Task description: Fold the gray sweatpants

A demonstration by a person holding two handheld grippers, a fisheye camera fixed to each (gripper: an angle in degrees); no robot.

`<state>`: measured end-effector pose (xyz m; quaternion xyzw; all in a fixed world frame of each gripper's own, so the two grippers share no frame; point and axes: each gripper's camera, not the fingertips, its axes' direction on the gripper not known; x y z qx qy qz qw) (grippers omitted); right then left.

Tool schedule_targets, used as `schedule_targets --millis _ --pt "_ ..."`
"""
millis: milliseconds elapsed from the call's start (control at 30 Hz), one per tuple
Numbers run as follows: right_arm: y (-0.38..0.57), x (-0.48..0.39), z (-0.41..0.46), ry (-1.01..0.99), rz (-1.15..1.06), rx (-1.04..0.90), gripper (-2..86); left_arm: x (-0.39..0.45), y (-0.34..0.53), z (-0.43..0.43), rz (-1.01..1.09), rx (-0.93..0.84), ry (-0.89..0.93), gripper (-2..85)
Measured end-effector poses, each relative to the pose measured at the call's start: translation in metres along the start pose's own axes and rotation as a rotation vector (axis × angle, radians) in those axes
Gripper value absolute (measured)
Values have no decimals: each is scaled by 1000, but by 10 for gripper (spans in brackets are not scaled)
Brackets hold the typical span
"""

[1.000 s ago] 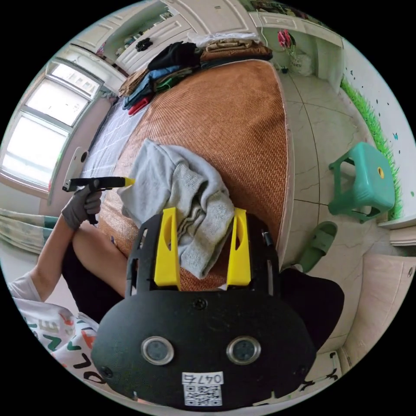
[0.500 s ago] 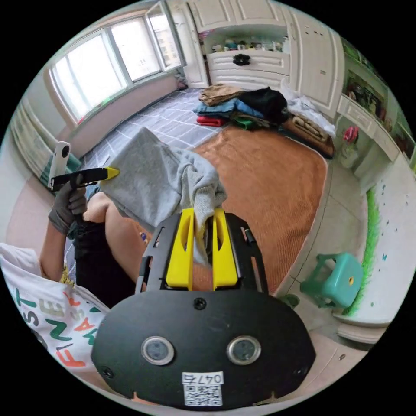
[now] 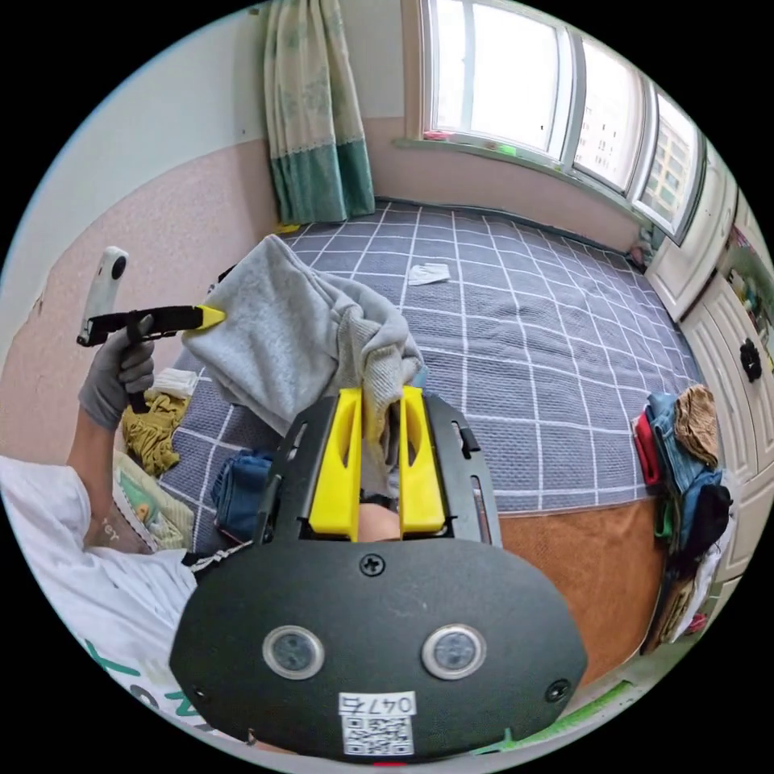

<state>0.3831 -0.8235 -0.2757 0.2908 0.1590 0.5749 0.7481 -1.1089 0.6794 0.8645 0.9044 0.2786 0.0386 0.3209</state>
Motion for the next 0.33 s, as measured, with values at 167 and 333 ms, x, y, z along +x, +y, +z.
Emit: schedule_targets --millis 167,333 --pt "-17 -4 76 33 44 -152 117 -149 36 42 -292 -73 -135 106" --pt "70 20 43 -29 99 -96 105 -229 88 46 -384 -43 -120 189"
